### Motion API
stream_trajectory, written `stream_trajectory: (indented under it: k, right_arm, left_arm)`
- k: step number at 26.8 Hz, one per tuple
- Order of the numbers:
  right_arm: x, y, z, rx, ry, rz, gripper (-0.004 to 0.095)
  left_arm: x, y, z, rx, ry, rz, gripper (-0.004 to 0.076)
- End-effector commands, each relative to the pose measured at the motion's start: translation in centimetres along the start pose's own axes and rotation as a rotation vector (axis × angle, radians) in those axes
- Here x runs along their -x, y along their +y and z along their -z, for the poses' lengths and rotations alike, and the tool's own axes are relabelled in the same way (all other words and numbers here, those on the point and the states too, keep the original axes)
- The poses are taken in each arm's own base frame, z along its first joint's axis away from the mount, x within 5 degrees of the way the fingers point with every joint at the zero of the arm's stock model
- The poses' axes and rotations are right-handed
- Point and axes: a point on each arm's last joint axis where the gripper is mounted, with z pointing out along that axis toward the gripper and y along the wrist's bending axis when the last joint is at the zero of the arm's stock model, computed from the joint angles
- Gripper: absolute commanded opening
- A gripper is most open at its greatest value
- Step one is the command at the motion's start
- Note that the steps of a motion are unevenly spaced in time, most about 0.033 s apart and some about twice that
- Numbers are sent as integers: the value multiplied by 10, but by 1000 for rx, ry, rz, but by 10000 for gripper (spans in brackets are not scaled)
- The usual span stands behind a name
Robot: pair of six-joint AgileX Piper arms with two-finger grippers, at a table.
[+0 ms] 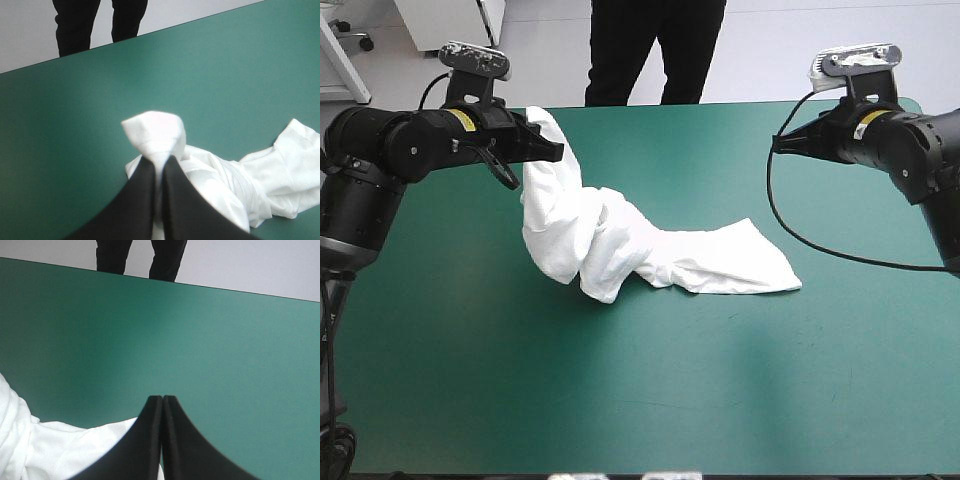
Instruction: Fold the cloth
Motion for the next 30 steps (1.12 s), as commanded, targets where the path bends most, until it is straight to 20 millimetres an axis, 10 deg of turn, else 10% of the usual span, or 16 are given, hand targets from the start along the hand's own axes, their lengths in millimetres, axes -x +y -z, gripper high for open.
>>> stream_trajectory:
  k: [1, 11, 18, 30]
  right_arm:
    - [15, -1, 21, 1, -133, 6, -17]
    - [14, -1, 21, 0, -123, 24, 15]
    - [5, -5, 19, -37, -17, -37, 425]
    - [-41, -20, -46, -73, 328, -133, 537]
  left_arm:
    - [15, -2, 24, 0, -146, 6, -9]
    - [16, -2, 24, 2, -157, 5, -9]
    - [16, -2, 24, 3, -161, 5, -9]
    - [16, -2, 24, 3, -161, 5, -9]
